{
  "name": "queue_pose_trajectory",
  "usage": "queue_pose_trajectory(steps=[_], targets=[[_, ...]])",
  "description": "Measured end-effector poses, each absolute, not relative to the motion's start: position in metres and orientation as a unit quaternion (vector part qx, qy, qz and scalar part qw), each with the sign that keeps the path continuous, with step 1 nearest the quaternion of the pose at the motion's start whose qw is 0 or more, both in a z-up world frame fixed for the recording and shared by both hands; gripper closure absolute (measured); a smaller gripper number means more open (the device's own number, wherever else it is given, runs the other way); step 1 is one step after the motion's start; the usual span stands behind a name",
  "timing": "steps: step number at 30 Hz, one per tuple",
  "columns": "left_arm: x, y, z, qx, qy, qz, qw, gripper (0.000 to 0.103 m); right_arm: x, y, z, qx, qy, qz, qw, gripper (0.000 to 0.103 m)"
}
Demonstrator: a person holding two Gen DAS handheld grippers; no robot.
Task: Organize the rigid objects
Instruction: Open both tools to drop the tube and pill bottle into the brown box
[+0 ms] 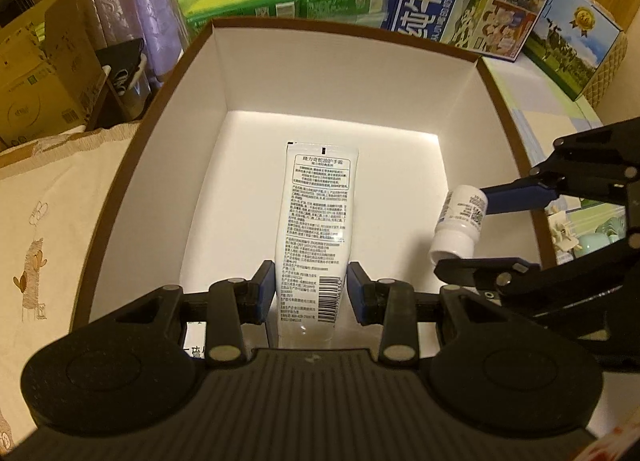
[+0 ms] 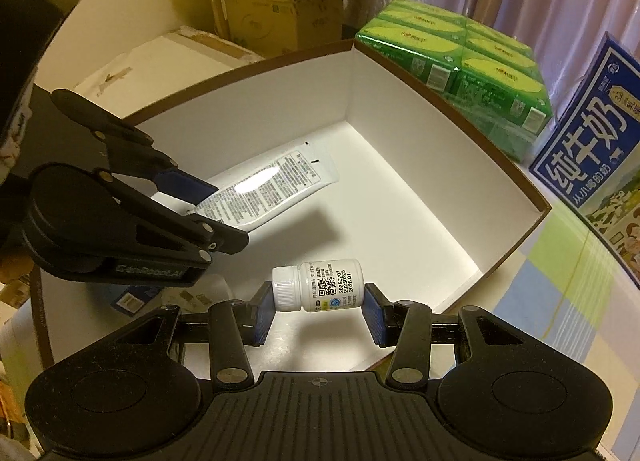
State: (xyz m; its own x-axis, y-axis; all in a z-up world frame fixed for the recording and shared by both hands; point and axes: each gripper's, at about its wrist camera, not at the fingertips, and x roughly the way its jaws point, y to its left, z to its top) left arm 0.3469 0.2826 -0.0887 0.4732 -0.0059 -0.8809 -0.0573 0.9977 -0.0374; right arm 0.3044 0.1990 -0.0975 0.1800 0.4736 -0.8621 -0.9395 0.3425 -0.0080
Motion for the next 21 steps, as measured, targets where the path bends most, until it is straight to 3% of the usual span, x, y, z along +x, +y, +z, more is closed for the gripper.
queue_pose_trajectory(steps=[7, 9, 14, 19, 21], targets=[[0.353, 0.286, -0.098, -0.043, 0.523, 0.007, 0.852, 0.069, 0.308, 0.202, -0.100, -0.290, 0.410, 0.488, 0.714, 0.060], [0.354, 0.287, -0.097, -0.049, 0.522, 0.004, 0.851, 0.060, 0.310, 0.203, -0.100, -0.287, 0.414, 0.487, 0.714, 0.060], [0.351, 0.288, -0.091, -0.039, 0.519, 0.006, 0.854, 0.054, 0.309, 0.204, -0.100, -0.290, 0.409, 0.484, 0.717, 0.059], [0.344, 0.291, -0.084, -0.038, 0.514, 0.011, 0.857, 0.052, 0.303, 0.199, -0.096, -0.288, 0.392, 0.485, 0.727, 0.041], [0.339, 0.291, -0.081, -0.037, 0.512, 0.010, 0.858, 0.052, 0.299, 0.195, -0.092, -0.279, 0.389, 0.490, 0.729, 0.040]])
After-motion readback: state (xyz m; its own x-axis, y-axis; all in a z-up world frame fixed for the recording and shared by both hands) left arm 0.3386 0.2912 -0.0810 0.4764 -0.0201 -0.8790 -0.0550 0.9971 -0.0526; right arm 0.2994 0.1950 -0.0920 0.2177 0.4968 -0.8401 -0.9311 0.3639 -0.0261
